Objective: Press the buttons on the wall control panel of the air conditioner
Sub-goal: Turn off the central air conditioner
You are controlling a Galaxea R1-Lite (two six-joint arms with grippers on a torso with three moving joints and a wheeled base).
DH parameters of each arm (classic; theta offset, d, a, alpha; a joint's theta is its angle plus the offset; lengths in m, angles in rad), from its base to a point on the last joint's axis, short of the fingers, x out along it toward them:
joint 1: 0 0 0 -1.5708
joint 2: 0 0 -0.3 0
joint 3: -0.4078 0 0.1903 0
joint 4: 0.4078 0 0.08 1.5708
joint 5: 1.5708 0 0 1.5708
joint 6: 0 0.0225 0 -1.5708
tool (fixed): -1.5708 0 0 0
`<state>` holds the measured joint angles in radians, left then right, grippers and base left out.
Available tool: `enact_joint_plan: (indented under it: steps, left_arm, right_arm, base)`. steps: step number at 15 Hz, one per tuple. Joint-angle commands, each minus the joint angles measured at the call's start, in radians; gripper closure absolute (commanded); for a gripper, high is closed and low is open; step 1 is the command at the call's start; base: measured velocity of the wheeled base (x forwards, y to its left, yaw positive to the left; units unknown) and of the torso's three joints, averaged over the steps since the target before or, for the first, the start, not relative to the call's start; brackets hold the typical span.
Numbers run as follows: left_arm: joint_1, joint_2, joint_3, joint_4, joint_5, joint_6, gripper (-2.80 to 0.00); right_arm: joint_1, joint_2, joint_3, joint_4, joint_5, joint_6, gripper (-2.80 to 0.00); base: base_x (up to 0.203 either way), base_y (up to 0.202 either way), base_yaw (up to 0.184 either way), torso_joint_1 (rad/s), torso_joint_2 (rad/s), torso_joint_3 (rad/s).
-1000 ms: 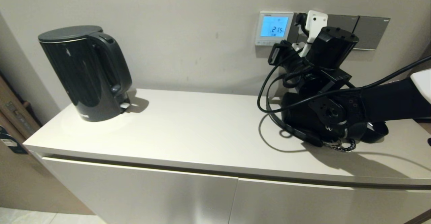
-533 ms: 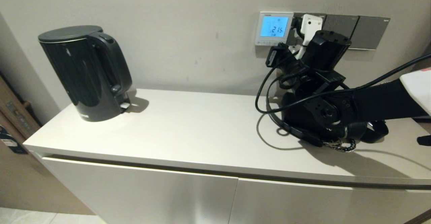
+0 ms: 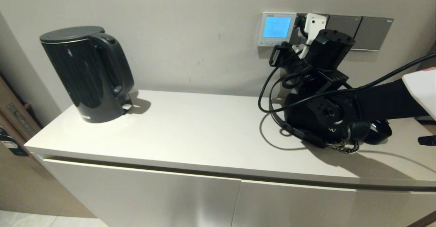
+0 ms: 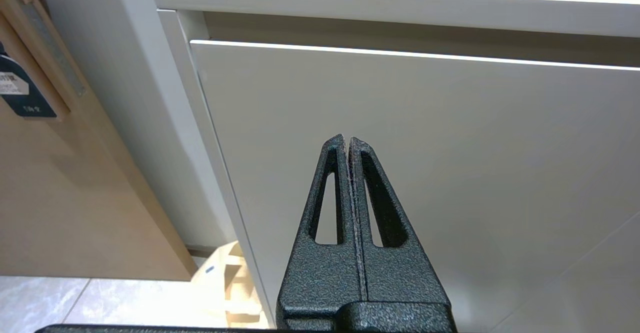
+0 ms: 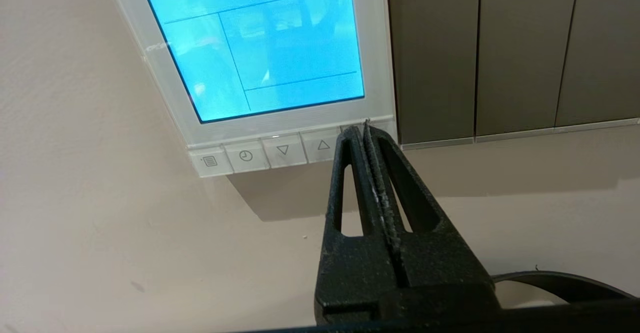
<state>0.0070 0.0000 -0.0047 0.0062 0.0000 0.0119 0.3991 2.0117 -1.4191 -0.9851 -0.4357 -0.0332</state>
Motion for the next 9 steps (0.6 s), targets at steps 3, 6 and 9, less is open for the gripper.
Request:
enact_joint_plan:
  steps: [3,6,9]
  left_arm:
    - [-0.001,0.002,0.000,0.000,0.000,0.000,0.00]
    - [0.000,0.002,0.000,0.000,0.001,0.000,0.00]
    - [0.001,0.002,0.000,0.000,0.000,0.000,0.00]
  right_arm:
    - [0.003,-0.007,0.009,-0.009,-0.004,-0.001,0.00]
    - [0.001,-0.040,0.020,-0.018,-0.006,-0.002,0.00]
    - [0.005,-0.084,0.049,-0.037,-0.009,-0.008,0.00]
  base:
    - [0.000,0.000,0.000,0.000,0.00,0.000]
    - [0.000,0.000,0.000,0.000,0.00,0.000]
    - [0.000,0.000,0.000,0.000,0.00,0.000]
